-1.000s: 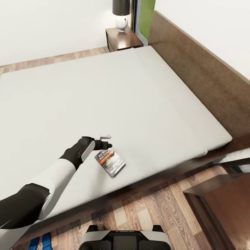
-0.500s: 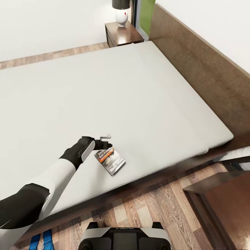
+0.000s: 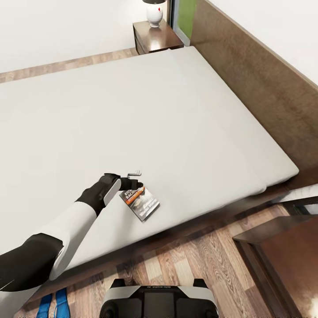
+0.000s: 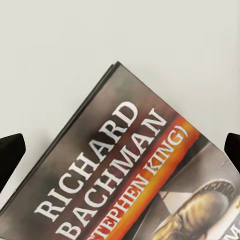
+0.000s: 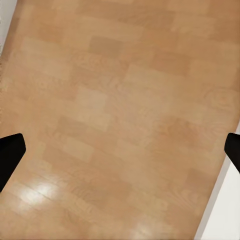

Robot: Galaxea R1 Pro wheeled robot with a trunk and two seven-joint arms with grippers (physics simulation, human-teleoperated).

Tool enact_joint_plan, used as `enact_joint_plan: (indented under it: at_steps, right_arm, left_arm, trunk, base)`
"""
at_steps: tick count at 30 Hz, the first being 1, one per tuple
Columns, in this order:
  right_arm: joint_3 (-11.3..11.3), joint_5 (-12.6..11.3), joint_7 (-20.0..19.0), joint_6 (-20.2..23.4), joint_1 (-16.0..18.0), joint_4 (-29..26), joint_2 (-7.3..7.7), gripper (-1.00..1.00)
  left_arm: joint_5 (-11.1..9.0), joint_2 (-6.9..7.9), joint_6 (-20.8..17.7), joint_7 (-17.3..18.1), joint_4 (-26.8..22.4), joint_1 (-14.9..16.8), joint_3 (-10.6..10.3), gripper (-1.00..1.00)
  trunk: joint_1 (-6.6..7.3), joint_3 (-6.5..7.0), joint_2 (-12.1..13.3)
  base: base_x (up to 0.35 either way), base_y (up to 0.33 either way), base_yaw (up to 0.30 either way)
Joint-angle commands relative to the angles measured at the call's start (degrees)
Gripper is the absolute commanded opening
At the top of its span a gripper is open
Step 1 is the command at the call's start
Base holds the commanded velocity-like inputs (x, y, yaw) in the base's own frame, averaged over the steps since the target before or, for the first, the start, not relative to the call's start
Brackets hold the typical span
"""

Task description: In the bedroom, move the book from the bed onto either nightstand, and place the two sandals side by side next to the bed.

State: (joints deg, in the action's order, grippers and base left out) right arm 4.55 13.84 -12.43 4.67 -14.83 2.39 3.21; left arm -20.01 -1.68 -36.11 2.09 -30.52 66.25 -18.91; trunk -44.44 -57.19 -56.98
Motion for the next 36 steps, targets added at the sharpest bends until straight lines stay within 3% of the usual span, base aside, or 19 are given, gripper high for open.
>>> enact_joint_plan:
  at_steps: [1, 36]
  right_arm:
    - [0.4, 0.0, -0.2, 0.2, 0.0, -0.1, 0.03, 1.0]
    - [0.4, 0.0, -0.2, 0.1, -0.1, -0.1, 0.19, 1.0]
  left_arm:
    - [0.1, 0.02, -0.2, 0.2, 0.0, 0.0, -0.1, 1.0]
    - [0.1, -0.11, 0.2, 0.2, -0.4, 0.1, -0.2, 1.0]
  trunk:
    - [-0.01, -0.07, 0.0]
    - [-0.01, -0.32, 0.0]
  base:
    - [0.0, 0.0, 0.0]
    - [0.0, 0.0, 0.0]
